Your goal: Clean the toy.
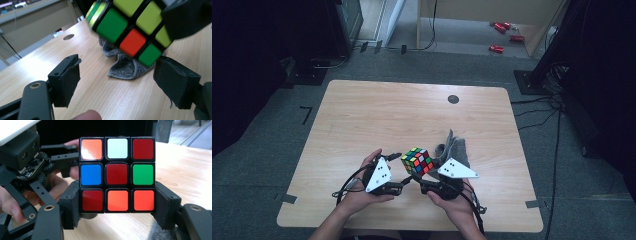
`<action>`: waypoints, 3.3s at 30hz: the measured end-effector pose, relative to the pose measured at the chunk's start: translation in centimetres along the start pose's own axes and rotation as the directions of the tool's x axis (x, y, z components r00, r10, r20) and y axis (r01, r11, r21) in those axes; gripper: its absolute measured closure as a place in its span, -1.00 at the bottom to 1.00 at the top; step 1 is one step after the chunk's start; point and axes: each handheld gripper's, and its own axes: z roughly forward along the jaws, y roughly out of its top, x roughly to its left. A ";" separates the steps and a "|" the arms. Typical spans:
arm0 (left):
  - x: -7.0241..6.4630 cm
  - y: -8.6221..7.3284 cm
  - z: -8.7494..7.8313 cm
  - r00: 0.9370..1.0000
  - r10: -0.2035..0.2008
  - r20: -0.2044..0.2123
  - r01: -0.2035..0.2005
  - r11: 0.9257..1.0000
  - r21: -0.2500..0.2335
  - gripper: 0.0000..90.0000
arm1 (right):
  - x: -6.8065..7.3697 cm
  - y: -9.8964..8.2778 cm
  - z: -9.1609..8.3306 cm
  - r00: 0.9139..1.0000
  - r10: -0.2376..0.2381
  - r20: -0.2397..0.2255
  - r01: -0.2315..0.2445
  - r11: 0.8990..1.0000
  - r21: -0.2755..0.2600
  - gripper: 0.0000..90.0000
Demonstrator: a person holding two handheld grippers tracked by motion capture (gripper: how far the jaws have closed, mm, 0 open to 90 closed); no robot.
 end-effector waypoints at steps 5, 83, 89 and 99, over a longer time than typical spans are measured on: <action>-0.6 0.0 0.0 0.997 0.070 -0.019 -0.070 0.997 -0.026 -0.51 | 0.5 -0.3 0.6 1.000 0.014 -0.017 -0.013 0.999 0.042 -0.23; 1.8 -0.3 -0.6 0.981 -0.174 0.085 0.174 0.985 0.014 -0.24 | -10.7 -5.8 2.1 0.944 -0.058 0.326 -0.054 0.944 0.325 -0.23; 1.7 -0.2 -0.7 0.977 -0.188 0.102 0.188 0.982 0.013 -0.24 | -10.9 -5.9 1.6 0.932 -0.053 0.359 -0.059 0.954 0.294 0.36; 1.4 -0.2 -0.4 0.974 -0.196 0.112 0.192 0.980 0.044 -0.24 | -8.4 -3.2 -0.1 0.971 0.040 0.236 -0.070 0.990 0.121 0.58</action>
